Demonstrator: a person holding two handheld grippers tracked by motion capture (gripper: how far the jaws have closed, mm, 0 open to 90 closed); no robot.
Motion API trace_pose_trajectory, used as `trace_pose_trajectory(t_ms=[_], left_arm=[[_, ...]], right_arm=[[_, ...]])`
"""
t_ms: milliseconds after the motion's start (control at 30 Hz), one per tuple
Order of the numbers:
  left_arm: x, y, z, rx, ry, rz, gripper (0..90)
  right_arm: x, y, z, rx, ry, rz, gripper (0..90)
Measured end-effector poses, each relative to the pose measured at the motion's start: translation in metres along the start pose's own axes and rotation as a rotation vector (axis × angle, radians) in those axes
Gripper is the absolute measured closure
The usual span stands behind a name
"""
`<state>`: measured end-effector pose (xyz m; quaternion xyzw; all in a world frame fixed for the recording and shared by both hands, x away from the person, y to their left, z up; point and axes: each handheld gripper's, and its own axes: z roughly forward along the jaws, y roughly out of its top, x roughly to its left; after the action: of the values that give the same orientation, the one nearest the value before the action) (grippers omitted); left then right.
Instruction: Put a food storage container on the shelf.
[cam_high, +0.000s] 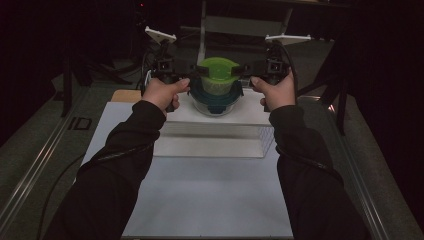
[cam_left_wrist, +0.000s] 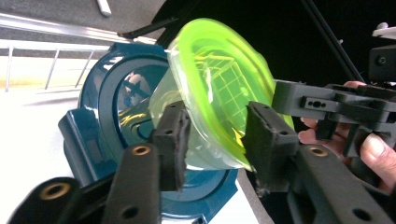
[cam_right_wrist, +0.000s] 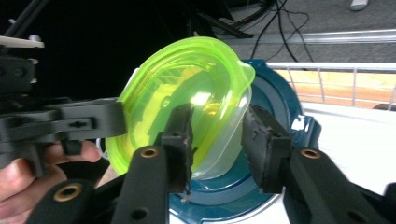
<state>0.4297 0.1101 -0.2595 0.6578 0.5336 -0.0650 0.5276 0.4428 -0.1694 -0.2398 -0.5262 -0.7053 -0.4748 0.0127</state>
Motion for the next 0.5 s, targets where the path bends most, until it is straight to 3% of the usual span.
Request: trace_pose_trajectory(t_ms=[200, 333, 400, 500], left_arm=[[-0.002, -0.001, 0.0, -0.012, 0.008, 0.011, 46.4], [-0.001, -0.001, -0.008, -0.025, -0.027, 0.017, 38.1], [-0.002, -0.003, -0.011, -0.023, -0.066, 0.047, 29.3], [-0.006, -0.007, -0.016, -0.028, -0.064, 0.078, 25.3]], right_arm=[[-0.002, 0.002, 0.001, -0.01, 0.011, -0.007, 53.2], [0.0, 0.002, -0.005, -0.029, 0.017, -0.037, 44.4], [0.001, 0.001, -0.008, -0.031, 0.023, -0.041, 40.6], [0.003, -0.001, -0.012, -0.043, 0.027, -0.054, 35.3]])
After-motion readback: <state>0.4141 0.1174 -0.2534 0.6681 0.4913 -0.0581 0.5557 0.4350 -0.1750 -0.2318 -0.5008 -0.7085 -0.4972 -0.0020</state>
